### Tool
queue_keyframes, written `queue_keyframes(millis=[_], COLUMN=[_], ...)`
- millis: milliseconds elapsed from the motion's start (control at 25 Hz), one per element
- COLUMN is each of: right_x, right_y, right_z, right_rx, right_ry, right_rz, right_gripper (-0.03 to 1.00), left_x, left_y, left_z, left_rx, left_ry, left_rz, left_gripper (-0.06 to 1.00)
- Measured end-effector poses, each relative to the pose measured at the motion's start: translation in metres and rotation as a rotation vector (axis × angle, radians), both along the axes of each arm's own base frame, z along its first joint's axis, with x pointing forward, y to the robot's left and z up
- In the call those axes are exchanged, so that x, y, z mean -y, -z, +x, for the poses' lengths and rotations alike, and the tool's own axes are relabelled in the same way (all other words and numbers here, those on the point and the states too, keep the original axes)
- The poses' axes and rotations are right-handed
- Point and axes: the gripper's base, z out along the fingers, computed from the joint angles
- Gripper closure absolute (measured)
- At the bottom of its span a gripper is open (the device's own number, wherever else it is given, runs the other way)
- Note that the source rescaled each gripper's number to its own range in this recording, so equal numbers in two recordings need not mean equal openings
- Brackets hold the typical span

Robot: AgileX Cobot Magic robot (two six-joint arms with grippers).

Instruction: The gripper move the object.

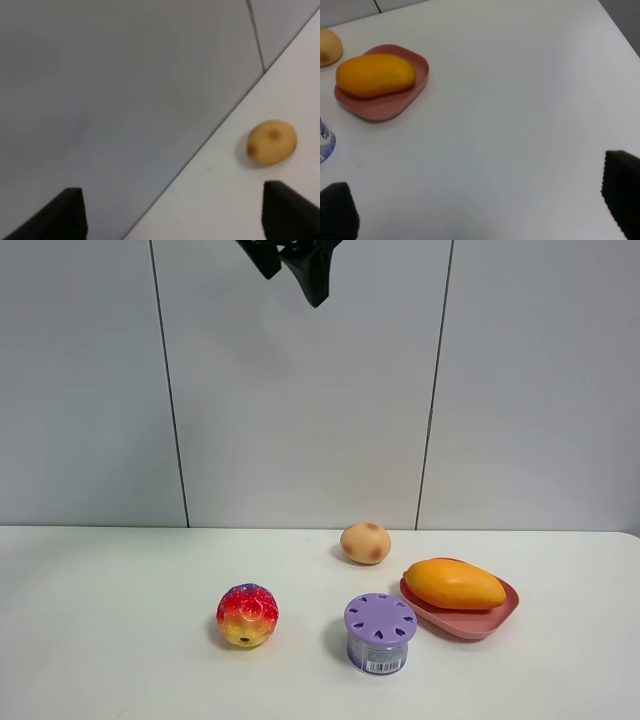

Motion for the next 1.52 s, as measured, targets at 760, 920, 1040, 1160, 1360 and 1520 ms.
queue_keyframes(millis=[760,920,1040,1160,1360,1520], right_x=[0.000,0.000,0.000,0.000,0.000,0.000], right_y=[0.000,0.000,0.000,0.000,0.000,0.000], right_z=[0.000,0.000,0.000,0.000,0.000,0.000], right_rx=[0.000,0.000,0.000,0.000,0.000,0.000], right_ry=[0.000,0.000,0.000,0.000,0.000,0.000], right_rz=[0.000,0.000,0.000,0.000,0.000,0.000], right_gripper=[-0.03,-0.03,-0.03,-0.03,-0.03,-0.03], left_x=[-0.207,-0.229,-0.240,-0.248,-0.257,-0.262], left_y=[0.050,0.051,0.057,0.069,0.099,0.120], left_z=[-0.165,-0.221,-0.265,-0.311,-0.362,-0.387], left_rx=[-0.347,-0.274,-0.200,-0.081,0.080,0.128], left_ry=[-0.435,-0.477,-0.499,-0.493,-0.481,-0.519], left_rz=[-0.055,-0.138,-0.191,-0.246,-0.311,-0.368], left_gripper=[0.77,0.77,0.77,0.77,0.76,0.76])
